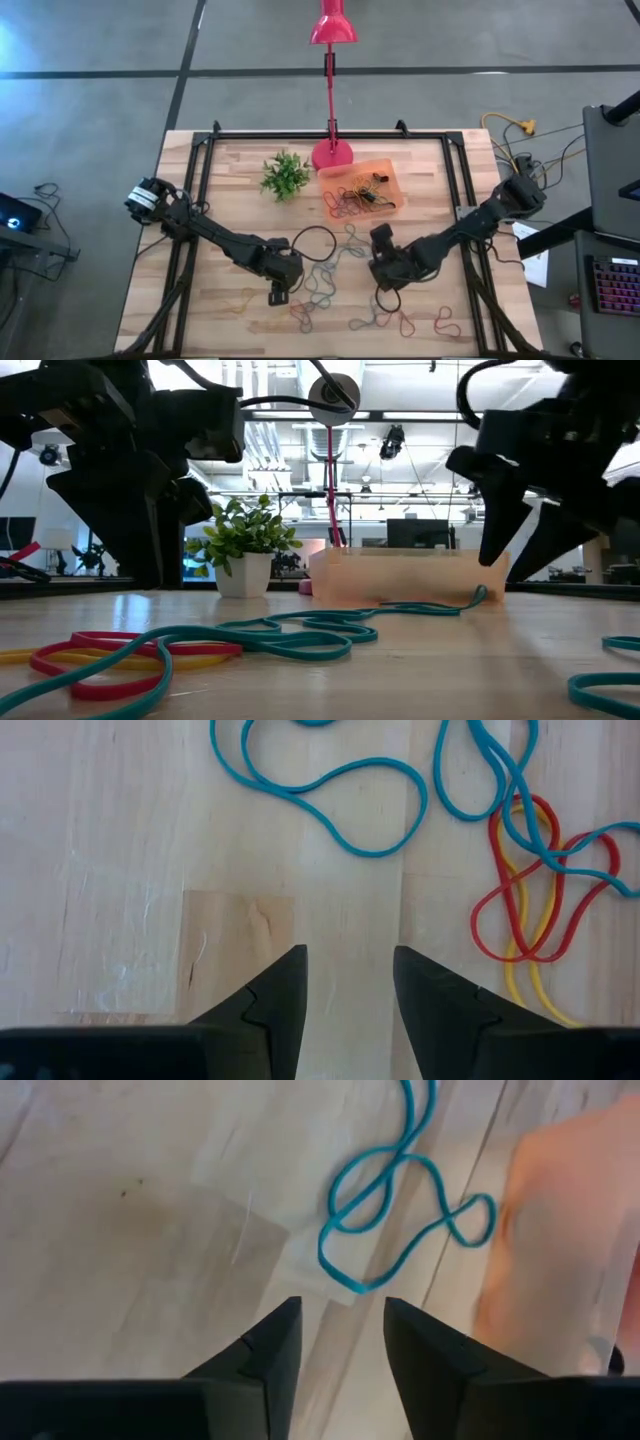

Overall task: Pick and place rubber bands into bin
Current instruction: Put the blue rubberband into the orange container

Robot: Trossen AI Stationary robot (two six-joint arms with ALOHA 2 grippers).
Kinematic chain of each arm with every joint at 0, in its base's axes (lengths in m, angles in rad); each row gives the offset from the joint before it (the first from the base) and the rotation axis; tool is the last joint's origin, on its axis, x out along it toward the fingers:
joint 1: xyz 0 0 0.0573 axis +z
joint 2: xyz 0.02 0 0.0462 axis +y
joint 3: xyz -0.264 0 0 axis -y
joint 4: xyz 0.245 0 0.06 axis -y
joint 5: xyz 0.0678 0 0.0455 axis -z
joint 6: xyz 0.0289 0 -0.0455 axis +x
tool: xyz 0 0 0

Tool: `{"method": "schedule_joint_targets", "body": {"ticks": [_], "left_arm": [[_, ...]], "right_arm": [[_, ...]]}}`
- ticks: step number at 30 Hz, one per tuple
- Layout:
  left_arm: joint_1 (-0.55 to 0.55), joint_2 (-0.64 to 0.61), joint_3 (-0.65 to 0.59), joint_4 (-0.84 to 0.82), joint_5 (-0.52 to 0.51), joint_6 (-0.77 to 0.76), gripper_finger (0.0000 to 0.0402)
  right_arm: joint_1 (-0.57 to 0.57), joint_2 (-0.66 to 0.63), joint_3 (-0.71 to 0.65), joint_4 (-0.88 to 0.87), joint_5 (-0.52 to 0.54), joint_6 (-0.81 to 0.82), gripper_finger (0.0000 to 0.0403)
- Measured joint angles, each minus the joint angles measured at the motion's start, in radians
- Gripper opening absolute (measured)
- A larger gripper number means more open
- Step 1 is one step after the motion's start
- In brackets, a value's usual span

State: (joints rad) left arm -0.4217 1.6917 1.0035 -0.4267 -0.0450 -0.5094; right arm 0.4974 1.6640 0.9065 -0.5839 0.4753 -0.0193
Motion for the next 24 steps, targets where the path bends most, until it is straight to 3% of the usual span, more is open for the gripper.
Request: {"method": "schedule_joint_targets", "body": {"ticks": [10,24], "left_arm": [[0.001,0.000,-0.001,0.000,-0.019,0.001,0.0134],[0.001,0.000,-0.001,0.000,-0.021,0.001,0.0134]], "right_arm": [[0.000,0.000,-0.075,0.169,0.026,-0.072,0.0132],[-0.030,0.000,-0.111,0.260,0.025,-0.122,0.0115]]}}
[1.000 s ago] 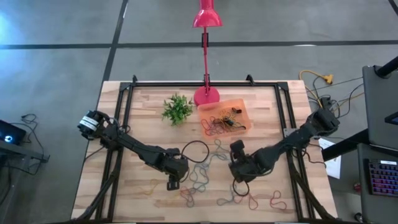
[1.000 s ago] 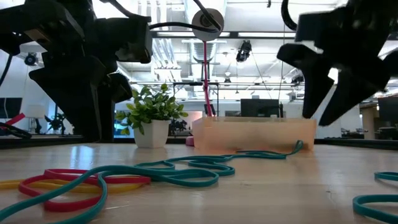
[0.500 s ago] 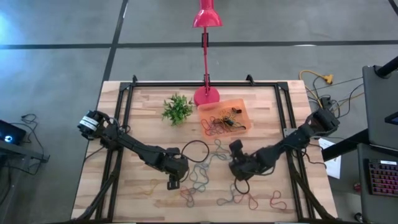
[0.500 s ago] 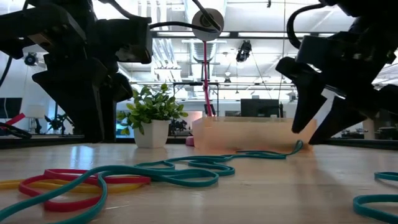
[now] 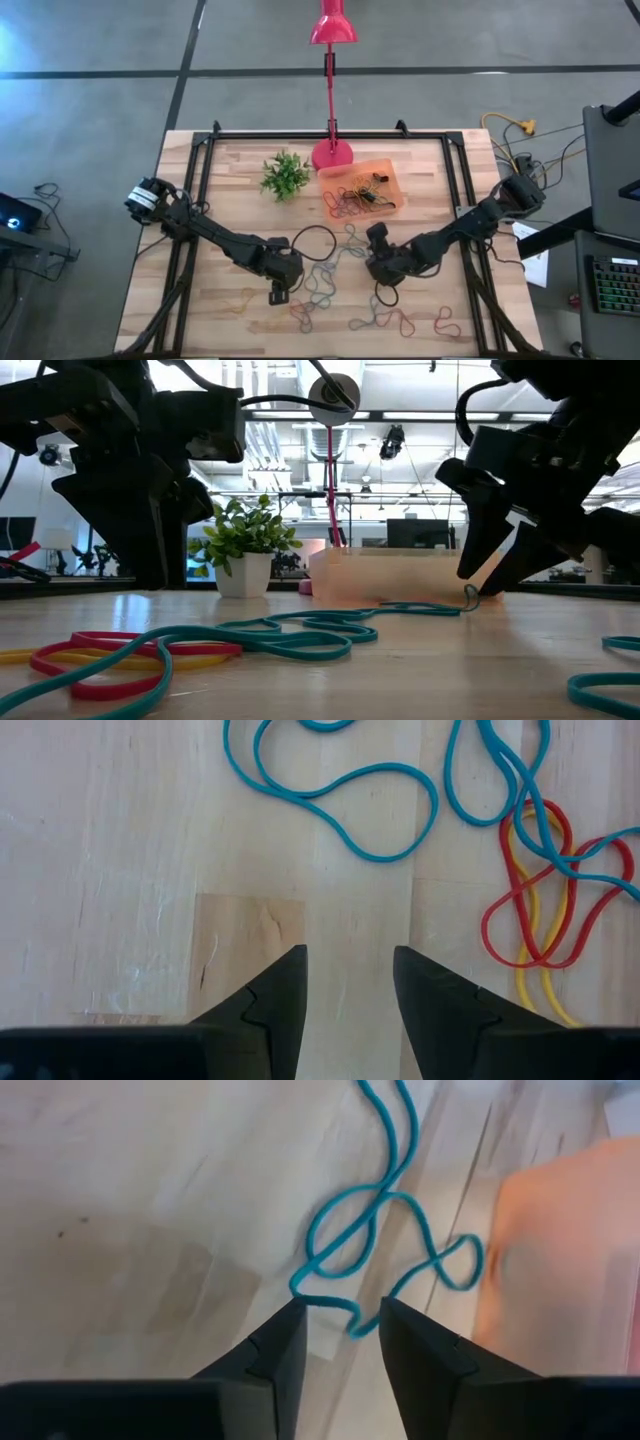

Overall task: Pick and place rubber bands into bin
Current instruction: Put the blue rubberband into the orange container

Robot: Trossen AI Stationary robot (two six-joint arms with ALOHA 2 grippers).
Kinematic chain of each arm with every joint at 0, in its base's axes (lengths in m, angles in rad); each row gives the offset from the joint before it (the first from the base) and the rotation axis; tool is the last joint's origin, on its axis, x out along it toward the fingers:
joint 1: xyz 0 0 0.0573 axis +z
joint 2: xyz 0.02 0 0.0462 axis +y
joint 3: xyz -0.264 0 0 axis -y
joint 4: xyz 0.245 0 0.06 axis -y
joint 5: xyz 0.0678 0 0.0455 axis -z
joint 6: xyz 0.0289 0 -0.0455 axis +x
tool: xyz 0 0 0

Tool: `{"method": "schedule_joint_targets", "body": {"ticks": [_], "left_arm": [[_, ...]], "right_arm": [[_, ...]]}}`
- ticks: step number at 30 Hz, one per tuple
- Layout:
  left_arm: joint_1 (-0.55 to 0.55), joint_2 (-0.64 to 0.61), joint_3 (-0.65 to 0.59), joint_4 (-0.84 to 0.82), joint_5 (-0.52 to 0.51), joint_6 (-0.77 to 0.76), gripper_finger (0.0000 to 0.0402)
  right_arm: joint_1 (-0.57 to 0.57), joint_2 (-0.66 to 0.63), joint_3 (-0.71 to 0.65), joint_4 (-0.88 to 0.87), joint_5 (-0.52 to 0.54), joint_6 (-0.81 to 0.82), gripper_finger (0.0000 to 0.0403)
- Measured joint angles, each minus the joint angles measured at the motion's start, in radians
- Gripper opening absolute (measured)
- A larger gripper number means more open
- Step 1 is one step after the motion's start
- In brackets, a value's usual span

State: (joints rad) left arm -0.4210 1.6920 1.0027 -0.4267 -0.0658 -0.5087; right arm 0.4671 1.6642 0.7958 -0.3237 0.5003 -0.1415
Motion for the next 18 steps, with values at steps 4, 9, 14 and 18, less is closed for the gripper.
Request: {"method": "schedule_joint_targets", "body": {"ticks": [4,9,14,18], "left_arm": [[0.000,0.000,-0.005,0.000,0.000,0.000,0.0134],[0.000,0.000,-0.016,0.001,0.000,-0.002,0.0134],[0.000,0.000,-0.032,0.036,0.000,-0.008,0.0134],[0.000,0.000,-0.048,0.069,0.000,-0.008,0.0134]], "right_arm": [[-0.001,0.000,-0.003,0.006,-0.003,-0.016,0.0110],[-0.004,0.000,-0.005,0.006,-0.012,-0.022,0.0105],[-0.005,0.000,-0.019,-0.002,-0.038,-0.041,0.0110],[-0.005,0.000,-0.020,-0.002,-0.038,-0.086,0.0120]]}}
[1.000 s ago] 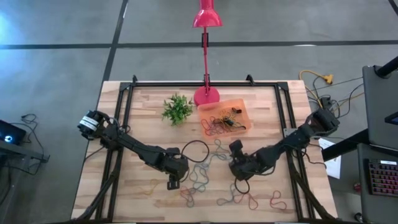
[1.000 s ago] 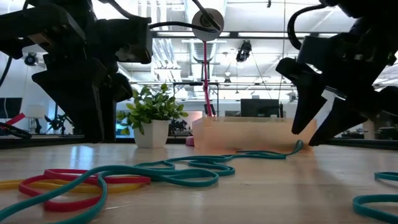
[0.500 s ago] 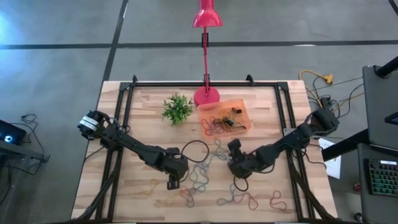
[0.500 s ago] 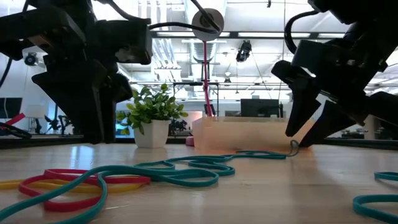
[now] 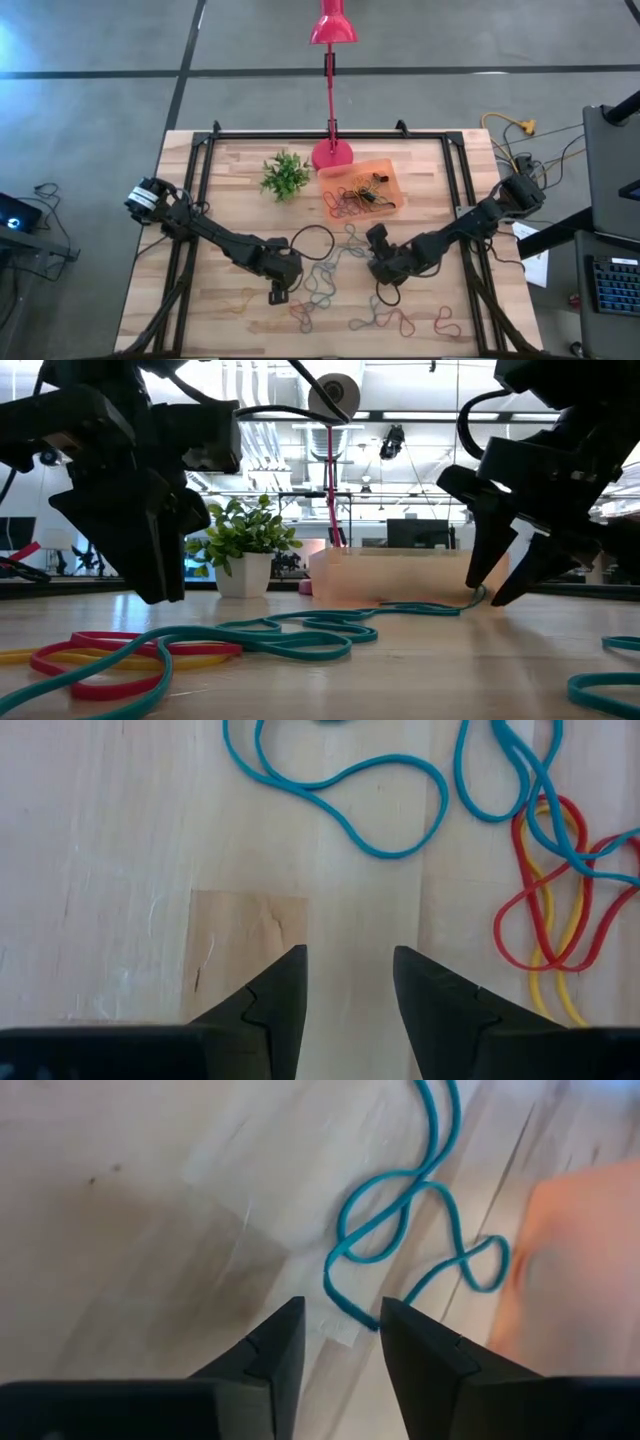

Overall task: Pick and place rubber bands into bin
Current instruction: Put the blue rubberband into the orange container

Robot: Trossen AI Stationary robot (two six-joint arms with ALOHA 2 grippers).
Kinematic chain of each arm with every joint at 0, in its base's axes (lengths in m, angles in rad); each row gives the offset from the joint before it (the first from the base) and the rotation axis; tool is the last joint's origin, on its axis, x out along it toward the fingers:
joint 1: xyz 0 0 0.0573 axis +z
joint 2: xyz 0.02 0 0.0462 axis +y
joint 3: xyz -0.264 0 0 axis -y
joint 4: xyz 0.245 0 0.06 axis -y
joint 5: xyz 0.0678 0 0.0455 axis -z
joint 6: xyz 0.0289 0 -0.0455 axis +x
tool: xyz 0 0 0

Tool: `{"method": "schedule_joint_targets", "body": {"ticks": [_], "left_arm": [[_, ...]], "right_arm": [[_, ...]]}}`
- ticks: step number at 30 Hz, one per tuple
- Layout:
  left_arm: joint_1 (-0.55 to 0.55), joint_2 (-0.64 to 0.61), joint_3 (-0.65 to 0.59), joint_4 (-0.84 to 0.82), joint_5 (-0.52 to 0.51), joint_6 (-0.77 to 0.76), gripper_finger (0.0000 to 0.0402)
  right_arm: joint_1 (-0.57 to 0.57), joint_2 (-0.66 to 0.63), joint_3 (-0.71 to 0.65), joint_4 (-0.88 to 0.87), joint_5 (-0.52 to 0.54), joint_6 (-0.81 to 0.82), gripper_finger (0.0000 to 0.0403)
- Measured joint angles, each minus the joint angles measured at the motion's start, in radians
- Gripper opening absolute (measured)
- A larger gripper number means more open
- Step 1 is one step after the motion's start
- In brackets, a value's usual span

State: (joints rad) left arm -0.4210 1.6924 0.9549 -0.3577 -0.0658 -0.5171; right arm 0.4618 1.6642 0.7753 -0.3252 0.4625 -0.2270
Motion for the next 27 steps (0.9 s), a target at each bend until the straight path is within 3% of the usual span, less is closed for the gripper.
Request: {"method": "schedule_joint_targets", "body": {"ticks": [12,21,27], "left_arm": [[0.000,0.000,0.000,0.004,0.001,0.000,0.0134],[0.000,0.000,-0.001,0.008,0.004,0.000,0.0134],[-0.001,0.000,-0.001,0.009,0.005,-0.002,0.0134]], "right_arm": [[-0.013,0.083,0.016,0.026,0.067,-0.002,0.0114],[-0.015,0.084,0.035,0.007,0.054,0.011,0.0017],[-0.008,0.082,0.065,-0.038,0.161,0.076,0.0008]]}}
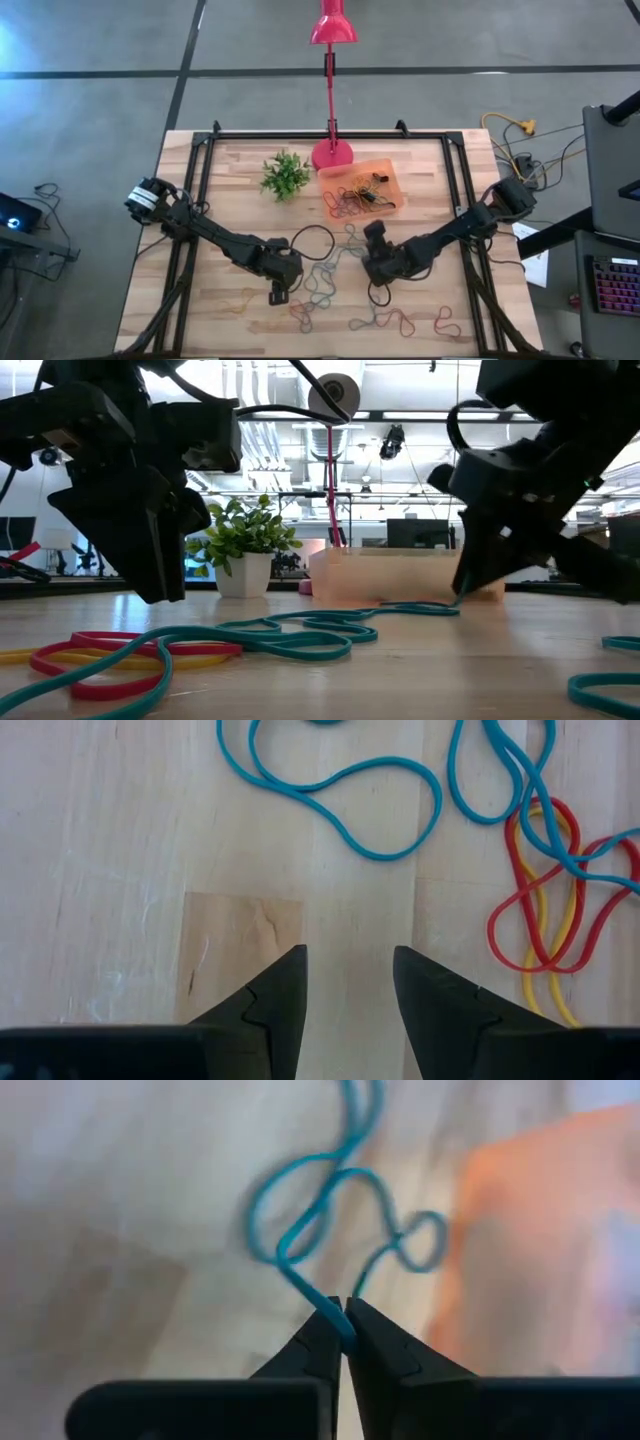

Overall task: Pick and place rubber bands into bin
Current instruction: Put the blue rubberband into the orange container

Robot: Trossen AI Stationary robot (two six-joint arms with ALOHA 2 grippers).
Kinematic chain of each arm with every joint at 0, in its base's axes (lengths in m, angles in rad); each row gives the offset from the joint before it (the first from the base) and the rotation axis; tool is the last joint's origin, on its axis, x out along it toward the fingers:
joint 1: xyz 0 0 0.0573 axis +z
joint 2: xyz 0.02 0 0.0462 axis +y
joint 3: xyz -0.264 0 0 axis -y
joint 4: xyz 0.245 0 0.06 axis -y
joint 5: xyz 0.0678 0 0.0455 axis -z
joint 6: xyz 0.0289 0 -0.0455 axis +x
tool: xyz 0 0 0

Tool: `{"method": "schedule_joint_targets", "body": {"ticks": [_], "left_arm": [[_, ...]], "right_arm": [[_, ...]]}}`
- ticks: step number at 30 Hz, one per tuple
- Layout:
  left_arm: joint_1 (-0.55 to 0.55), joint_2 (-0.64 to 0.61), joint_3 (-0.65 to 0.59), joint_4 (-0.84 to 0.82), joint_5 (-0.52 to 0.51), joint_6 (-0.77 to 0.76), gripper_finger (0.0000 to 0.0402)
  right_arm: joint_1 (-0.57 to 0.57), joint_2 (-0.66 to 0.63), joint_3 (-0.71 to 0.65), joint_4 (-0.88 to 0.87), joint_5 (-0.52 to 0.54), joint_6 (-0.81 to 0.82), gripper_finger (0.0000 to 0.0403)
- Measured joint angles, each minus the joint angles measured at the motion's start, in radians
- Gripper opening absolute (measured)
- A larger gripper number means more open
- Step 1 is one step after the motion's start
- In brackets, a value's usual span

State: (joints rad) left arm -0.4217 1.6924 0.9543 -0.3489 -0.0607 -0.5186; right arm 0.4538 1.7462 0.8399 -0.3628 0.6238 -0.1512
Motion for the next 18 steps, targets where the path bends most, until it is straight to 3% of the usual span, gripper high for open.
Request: {"method": "schedule_joint_targets", "body": {"ticks": [18], "left_arm": [[0.001,0.000,0.000,0.044,0.000,0.001,0.0134]], "right_arm": [[-0.004,-0.005,0.339,-0.467,0.335,0.013,0.0008]]}}
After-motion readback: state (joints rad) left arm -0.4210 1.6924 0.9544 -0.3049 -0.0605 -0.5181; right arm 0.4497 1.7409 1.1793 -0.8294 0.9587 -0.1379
